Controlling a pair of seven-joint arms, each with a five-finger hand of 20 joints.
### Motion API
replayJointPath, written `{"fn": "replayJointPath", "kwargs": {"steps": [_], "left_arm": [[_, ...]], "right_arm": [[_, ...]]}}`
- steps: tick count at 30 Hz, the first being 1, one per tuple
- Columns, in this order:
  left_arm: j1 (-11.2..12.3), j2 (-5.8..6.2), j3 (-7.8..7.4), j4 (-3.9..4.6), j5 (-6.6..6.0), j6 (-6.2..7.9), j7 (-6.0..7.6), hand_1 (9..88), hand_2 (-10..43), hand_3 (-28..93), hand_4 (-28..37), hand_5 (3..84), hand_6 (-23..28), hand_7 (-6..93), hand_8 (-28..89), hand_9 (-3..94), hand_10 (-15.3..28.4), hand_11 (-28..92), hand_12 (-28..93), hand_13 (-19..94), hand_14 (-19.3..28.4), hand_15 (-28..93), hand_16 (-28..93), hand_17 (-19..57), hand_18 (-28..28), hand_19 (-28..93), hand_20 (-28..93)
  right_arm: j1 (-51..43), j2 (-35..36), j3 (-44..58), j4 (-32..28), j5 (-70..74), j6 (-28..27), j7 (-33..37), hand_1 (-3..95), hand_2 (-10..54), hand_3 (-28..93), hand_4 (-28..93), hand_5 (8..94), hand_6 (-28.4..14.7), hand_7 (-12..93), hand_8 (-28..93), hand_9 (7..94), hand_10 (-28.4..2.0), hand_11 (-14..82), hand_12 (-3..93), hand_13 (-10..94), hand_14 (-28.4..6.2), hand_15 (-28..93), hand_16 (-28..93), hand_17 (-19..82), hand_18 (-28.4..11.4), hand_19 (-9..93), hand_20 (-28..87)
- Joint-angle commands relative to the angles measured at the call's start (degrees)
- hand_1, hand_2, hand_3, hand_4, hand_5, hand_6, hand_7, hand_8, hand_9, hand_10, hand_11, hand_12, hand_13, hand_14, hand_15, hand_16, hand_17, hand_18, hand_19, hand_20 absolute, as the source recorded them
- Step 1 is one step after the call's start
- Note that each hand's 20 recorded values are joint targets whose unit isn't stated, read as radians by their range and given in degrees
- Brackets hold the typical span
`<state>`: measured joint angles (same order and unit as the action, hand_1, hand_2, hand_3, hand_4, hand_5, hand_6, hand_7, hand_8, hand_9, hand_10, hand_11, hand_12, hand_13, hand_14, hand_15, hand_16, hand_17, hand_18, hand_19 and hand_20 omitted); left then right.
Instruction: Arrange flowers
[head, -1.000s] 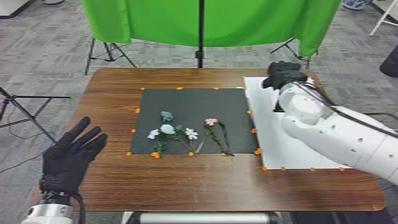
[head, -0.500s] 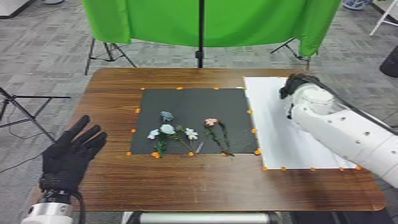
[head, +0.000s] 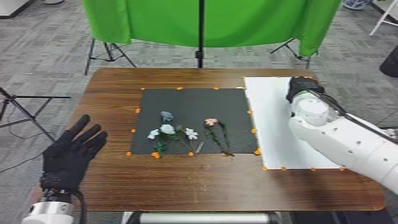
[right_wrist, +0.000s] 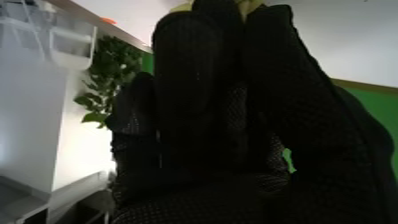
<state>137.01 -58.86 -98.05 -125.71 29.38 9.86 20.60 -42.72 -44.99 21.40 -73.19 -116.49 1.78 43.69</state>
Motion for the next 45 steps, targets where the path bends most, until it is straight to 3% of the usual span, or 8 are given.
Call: {"fn": "replayJointPath", "kwargs": {"steps": [1, 7, 11, 14, 19, 25, 36, 45], "left_arm": [[0.67, -1.38, -0.41, 0.23, 0.85, -0.81, -1.75, 23.0, 6.0, 81, -26.5, 36.0, 8.6, 9.9, -10, 33.5, 20.2, 20, 9, 23, 28.4, 49, -11, -11.9, 24.5, 54, 5], [0.42, -1.91, -0.96, 0.32, 1.28, -1.65, -2.53, 22.9, 6.0, 81, -26.5, 36.0, 8.7, 9.9, -10, 33.6, 20.2, 20, 9, 23, 28.4, 49, -11, -11.9, 24.6, 54, 5], [0.34, -2.24, -1.49, 0.38, 1.61, -1.85, -3.04, 23.0, 6.0, 81, -26.5, 36.0, 8.7, 9.9, -10, 33.6, 20.2, 20, 9, 23, 28.4, 49, -11, -11.9, 24.6, 54, 5], [0.12, -1.17, -1.08, 0.55, 1.11, -1.73, -2.48, 23.0, 6.1, 81, -26.5, 36.0, 8.7, 9.9, -10, 33.6, 20.1, 20, 9, 23, 28.4, 49, -11, -11.9, 24.6, 54, 5], [0.48, -1.11, -0.83, 0.42, 1.04, -1.68, -2.48, 22.9, 6.1, 81, -26.5, 36.1, 8.7, 10.0, -10, 33.6, 20.2, 20, 9, 23, 28.4, 49, -11, -11.9, 24.6, 54, 5], [1.00, 0.93, -0.22, 0.37, -0.42, -0.75, -0.39, 22.9, 6.1, 81, -26.5, 36.0, 8.7, 10.0, -10, 33.6, 20.2, 20, 9, 23, 28.4, 49, -11, -11.9, 24.6, 54, 5], [1.05, -0.64, -0.51, 0.30, 0.49, -1.04, -1.74, 22.9, 6.1, 81, -26.4, 36.1, 8.8, 9.8, -10, 33.7, 20.3, 20, 9, 23, 28.4, 49, -11, -11.8, 24.5, 54, 4], [0.68, -1.37, -0.48, 0.42, 0.93, -1.43, -2.47, 23.1, 6.2, 81, -26.0, 36.1, 8.7, 10.0, -10, 33.7, 20.3, 20, 9, 23, 28.4, 49, -11, -11.8, 24.5, 54, 5]], "right_arm": [[-1.55, 4.41, -2.68, -4.63, -3.41, 8.71, -0.11, 61.3, -9.5, 66, -28, 86.8, 3.3, 19, 0, 93.6, -4.3, 11.5, 32.5, 82, 0.3, 52, 31, 40, -15.2, 88, 39], [-3.53, 8.22, -2.69, -16.63, -6.29, 20.15, 2.31, 59.7, -9.5, 69, -28, 87.4, 2.8, 18, 1, 93.7, -4.3, 12.1, 31.9, 82, 0.2, 52, 31, 40, -15.9, 89, 39], [-8.07, 9.03, 0.59, -24.68, -7.13, 20.98, 0.04, 58.7, -9.5, 71, -28, 87.5, 2.5, 18, 1, 93.7, -4.3, 12.6, 31.8, 82, -0.1, 52, 31, 40, -16.3, 89, 39], [-11.88, 8.37, 2.38, -29.04, -6.79, 20.18, -1.62, 58.6, -9.5, 71, -28, 87.5, 2.5, 18, 1, 93.7, -4.4, 12.7, 31.9, 82, -0.2, 53, 31, 40, -16.4, 89, 39], [-16.82, 4.08, 4.22, -31.25, -7.11, 18.06, -4.74, 57.9, -9.5, 72, -28, 87.3, 2.4, 18, 2, 93.7, -4.4, 12.6, 31.9, 82, -0.8, 53, 31, 39, -16.6, 90, 39], [-17.60, 0.92, 2.39, -30.98, -8.49, 15.59, -3.53, 57.1, -9.5, 72, -28, 86.7, 2.3, 18, 2, 93.7, -4.9, 13.2, 32.9, 81, -1.0, 56, 30, 38, -16.9, 90, 39], [-21.58, 1.77, 5.55, -33.28, -7.00, 10.96, -2.76, 54.0, -9.5, 74, -28, 83.7, 2.3, 18, 0, 92.6, -6.8, 20.6, 33.7, 76, -4.8, 71, 21, 34, -19.3, 91, 41], [-23.81, 2.32, 8.62, -34.65, -4.88, 9.73, -5.80, 44.0, -9.5, 75, -28, 76.7, 2.4, 14, -3, 85.9, -8.9, 38.5, 24.1, 72, -7.6, 77, 20, 31, -21.4, 90, 46]]}}
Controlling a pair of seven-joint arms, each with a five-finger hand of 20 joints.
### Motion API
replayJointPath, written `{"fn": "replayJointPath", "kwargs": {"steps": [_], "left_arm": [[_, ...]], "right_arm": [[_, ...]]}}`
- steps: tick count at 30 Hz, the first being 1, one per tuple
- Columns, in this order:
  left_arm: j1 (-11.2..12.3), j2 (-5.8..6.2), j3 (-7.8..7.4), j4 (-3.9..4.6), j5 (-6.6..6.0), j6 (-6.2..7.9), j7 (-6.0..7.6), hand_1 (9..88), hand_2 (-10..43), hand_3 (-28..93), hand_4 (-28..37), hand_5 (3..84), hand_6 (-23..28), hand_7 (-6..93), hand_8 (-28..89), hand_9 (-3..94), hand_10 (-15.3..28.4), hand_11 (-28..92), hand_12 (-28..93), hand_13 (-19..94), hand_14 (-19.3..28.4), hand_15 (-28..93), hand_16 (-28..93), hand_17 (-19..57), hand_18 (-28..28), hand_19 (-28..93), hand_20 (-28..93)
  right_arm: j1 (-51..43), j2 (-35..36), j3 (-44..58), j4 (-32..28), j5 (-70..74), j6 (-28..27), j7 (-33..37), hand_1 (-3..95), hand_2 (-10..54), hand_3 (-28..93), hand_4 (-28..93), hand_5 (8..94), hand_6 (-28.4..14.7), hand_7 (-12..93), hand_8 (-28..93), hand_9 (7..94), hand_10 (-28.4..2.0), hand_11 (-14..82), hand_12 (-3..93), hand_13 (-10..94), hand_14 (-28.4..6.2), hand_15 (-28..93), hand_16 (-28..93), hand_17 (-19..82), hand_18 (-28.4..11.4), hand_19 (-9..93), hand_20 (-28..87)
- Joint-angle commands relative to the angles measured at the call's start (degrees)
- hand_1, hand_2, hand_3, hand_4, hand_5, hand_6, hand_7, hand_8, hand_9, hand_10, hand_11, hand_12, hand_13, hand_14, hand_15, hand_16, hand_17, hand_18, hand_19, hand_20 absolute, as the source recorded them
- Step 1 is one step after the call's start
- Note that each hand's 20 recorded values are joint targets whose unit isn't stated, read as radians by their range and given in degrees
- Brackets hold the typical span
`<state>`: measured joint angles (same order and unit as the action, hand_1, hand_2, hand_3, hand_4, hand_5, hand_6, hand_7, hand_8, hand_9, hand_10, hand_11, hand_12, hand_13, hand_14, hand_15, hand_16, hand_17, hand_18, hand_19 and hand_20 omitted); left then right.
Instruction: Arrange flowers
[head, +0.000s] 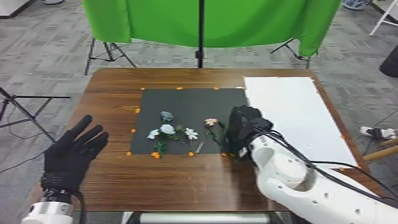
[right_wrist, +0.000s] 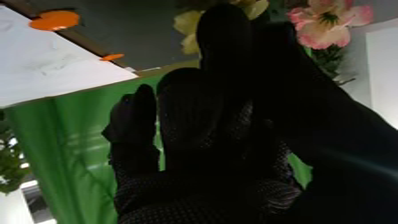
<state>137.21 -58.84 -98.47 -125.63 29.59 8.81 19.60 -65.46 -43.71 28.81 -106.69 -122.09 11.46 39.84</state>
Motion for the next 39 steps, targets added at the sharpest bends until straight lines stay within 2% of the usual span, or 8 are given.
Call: {"fn": "replayJointPath", "kwargs": {"steps": [1, 14, 18, 23, 28, 30, 34, 39], "left_arm": [[0.42, -1.54, -0.03, 0.36, 0.75, -0.32, -1.50, 23.1, 6.2, 81, -25.9, 36.1, 8.7, 10.0, -10, 33.7, 20.2, 20, 9, 23, 28.4, 49, -11, -11.8, 24.5, 54, 5], [-0.27, -2.82, 0.03, 0.41, 1.68, -0.88, -2.94, 23.2, 6.1, 81, -25.9, 36.1, 8.8, 9.9, -10, 33.7, 20.2, 20, 9, 23, 28.4, 49, -11, -11.8, 24.6, 54, 4], [-0.82, -3.32, 0.15, 0.85, 2.28, -1.71, -3.43, 23.0, 6.1, 81, -26.2, 36.1, 8.8, 9.9, -10, 33.6, 20.1, 20, 9, 23, 28.4, 49, -11, -11.9, 24.6, 54, 4], [-1.73, -2.75, 1.29, 1.72, 2.05, -1.97, -1.43, 22.7, 6.3, 81, -26.8, 39.3, 7.6, 8.7, -10, 34.2, 19.7, 20, 9, 23, 28.4, 49, -11, -11.9, 24.5, 54, 5], [-1.75, -3.63, 1.56, 2.02, 1.87, -1.72, -1.88, 21.7, 6.0, 80, -27.7, 38.1, 5.1, 8.3, -10, 34.7, 18.9, 19, 8, 23, 28.4, 49, -10, -11.9, 24.5, 54, 5], [-2.15, -3.45, 2.16, 2.36, 1.64, -1.47, -1.04, 20.8, 6.2, 81, -28.0, 36.4, 5.0, 8.7, -10, 34.6, 18.7, 19, 8, 23, 28.4, 49, -10, -11.9, 24.5, 53, 5], [-2.23, -3.91, 1.96, 2.62, 1.55, -1.93, -1.66, 20.2, 6.3, 80, -28.2, 35.0, 5.0, 9.0, -10, 33.8, 18.2, 18, 8, 22, 28.4, 48, -10, -11.9, 24.5, 53, 5], [-3.01, -4.10, 1.59, 3.35, 2.11, -2.45, -2.22, 20.0, 6.1, 81, -28.2, 35.5, 5.3, 9.2, -10, 33.7, 18.5, 18, 8, 22, 28.1, 47, -10, -11.9, 24.5, 53, 5]], "right_arm": [[-1.33, 0.94, 1.84, -1.23, 0.81, -0.19, -2.31, 42.0, -9.5, 77, -28, 75.4, 2.7, 14, -4, 85.2, -9.3, 41.8, 22.2, 72, -8.0, 78, 20, 31, -21.6, 90, 46], [-7.70, 3.24, 12.86, -8.68, 6.45, 3.90, -3.46, 32.9, -9.5, 78, -28, 70.3, 2.4, 13, -13, 84.3, -10.4, 51.6, 21.4, 72, -9.6, 83, 22, 31, -23.6, 91, 49], [-18.00, 0.97, 29.16, -12.42, 26.23, 0.21, -9.05, 30.1, -7.2, 77, -28, 65.6, 1.6, 13, -12, 78.3, -11.6, 41.2, 17.8, 65, -10.0, 76, 19, 26, -22.3, 84, 47], [-30.54, -2.06, 43.64, -15.02, 52.40, 7.47, -16.49, 25.8, -0.9, 78, -28, 56.9, -0.1, 15, -13, 64.1, -15.8, 29.2, 14.4, 52, -14.3, 65, 11, 15, -21.2, 67, 38], [-37.23, -4.59, 50.70, -13.97, 68.99, 9.36, -27.15, 22.5, 1.2, 78, -28, 55.2, 0.9, 15, -13, 56.4, -16.5, 19.1, 12.8, 42, -17.5, 48, 8, 8, -21.7, 56, 29], [-38.32, -5.08, 51.85, -13.43, 71.96, 9.87, -30.84, 21.0, 2.1, 78, -28, 53.4, 1.6, 14, -13, 53.5, -16.1, 16.3, 12.6, 39, -18.1, 43, 8, 5, -22.4, 55, 27], [-40.53, -6.51, 54.31, -12.79, 76.22, 9.01, -36.40, 18.5, 3.9, 77, -28, 50.4, 1.3, 13, -13, 50.9, -15.5, 14.7, 12.6, 37, -18.8, 39, 9, 4, -22.7, 53, 25], [-43.32, -7.86, 57.97, -11.51, 78.67, 0.97, -38.21, 18.1, 3.9, 77, -28, 48.0, 2.2, 13, -12, 49.5, -15.2, 13.8, 13.1, 39, -18.6, 41, 12, 6, -23.7, 55, 26]]}}
